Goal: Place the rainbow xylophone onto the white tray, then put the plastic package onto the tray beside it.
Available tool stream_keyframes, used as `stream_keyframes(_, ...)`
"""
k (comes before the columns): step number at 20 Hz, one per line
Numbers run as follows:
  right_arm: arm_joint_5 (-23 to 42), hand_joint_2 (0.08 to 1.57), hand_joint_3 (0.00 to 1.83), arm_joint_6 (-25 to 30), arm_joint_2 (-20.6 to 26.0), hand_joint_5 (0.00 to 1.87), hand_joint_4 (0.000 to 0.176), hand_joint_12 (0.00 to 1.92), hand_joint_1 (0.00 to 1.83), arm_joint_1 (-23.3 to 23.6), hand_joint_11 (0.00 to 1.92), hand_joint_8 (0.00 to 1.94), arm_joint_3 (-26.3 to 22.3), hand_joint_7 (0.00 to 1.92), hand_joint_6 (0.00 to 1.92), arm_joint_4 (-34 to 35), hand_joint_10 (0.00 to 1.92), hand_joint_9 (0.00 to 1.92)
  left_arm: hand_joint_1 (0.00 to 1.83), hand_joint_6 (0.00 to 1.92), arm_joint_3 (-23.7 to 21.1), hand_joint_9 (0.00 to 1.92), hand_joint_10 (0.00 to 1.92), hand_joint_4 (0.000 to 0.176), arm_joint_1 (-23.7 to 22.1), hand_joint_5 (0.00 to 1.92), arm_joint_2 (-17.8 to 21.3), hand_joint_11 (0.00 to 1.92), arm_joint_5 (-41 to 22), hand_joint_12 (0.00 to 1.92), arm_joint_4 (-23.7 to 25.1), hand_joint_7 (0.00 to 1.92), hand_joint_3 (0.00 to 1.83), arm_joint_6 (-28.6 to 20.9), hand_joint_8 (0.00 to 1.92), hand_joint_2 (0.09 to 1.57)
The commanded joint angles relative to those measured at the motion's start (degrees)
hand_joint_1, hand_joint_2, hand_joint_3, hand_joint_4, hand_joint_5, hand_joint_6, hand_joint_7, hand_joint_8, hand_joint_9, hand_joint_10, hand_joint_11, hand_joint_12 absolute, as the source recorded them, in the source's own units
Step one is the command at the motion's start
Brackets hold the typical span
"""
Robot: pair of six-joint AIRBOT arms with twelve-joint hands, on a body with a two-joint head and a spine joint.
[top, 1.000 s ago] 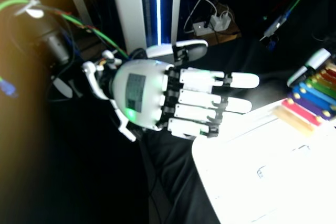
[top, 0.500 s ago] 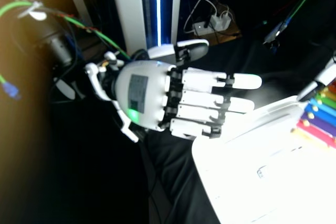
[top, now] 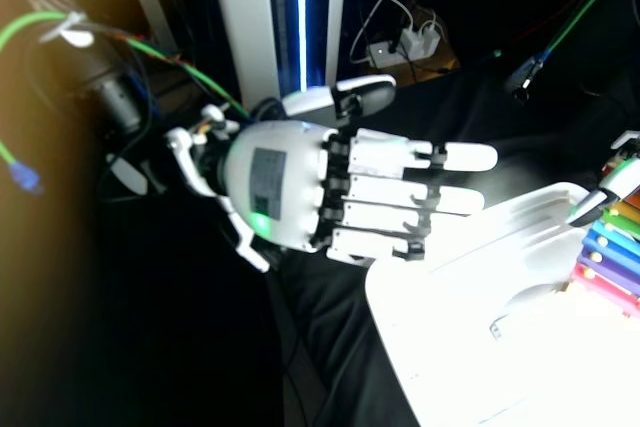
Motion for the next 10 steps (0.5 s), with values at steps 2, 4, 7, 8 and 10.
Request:
stream_keyframes(2, 6.8, 0.9, 0.0, 0.9, -0.1, 0.27, 0.073, 1.03, 0.59, 0.5, 0.21, 0.0, 0.4, 0.42, 0.0, 1.6, 0.0, 0.44, 1.14, 1.24, 1.0, 0.56, 1.51, 0.0, -0.4, 0.43, -0.6, 0.5, -5.4, 1.61, -0.7, 0.56, 0.0, -0.3, 1.26, 0.9)
stream_keyframes(4, 6.8, 0.9, 0.0, 1.0, -0.1, 0.26, 0.073, 1.04, 0.58, 0.5, 0.21, 0.0, 0.4, 0.41, 0.0, 1.5, 0.0, 0.44, 1.12, 1.13, 1.7, 0.6, 1.51, 0.0, 0.1, 0.43, -1.1, 0.55, -4.8, 1.62, -1.6, 0.58, 0.0, -0.3, 1.25, 0.87)
stream_keyframes(7, 6.9, 0.92, 0.01, 1.2, -0.1, 0.26, 0.078, 1.03, 0.58, 0.5, 0.19, 0.0, 0.4, 0.4, 0.0, 1.3, 0.0, 0.42, 1.28, 0.83, 2.7, 0.71, 1.51, 0.0, 1.0, 0.49, -1.8, 0.66, -4.3, 1.63, -3.2, 0.65, 0.0, -0.3, 1.31, 0.92)
stream_keyframes(8, 6.9, 0.92, 0.01, 1.2, -0.1, 0.26, 0.081, 1.03, 0.58, 0.5, 0.18, 0.0, 0.4, 0.4, 0.0, 1.2, 0.0, 0.42, 1.35, 0.91, 2.8, 0.75, 1.47, 0.0, 1.3, 0.54, -2.0, 0.7, -4.1, 1.57, -3.3, 0.9, 0.02, -0.3, 1.13, 1.05)
stream_keyframes(10, 6.9, 0.94, 0.0, 1.4, 0.0, 0.25, 0.076, 1.05, 0.57, 0.5, 0.17, 0.0, 0.4, 0.39, 0.0, 1.1, 0.0, 0.41, 1.34, 0.97, 3.5, 0.65, 1.54, 0.0, 1.7, 0.65, -2.6, 0.57, -3.8, 1.67, -3.7, 0.92, 0.0, -0.4, 1.18, 1.12)
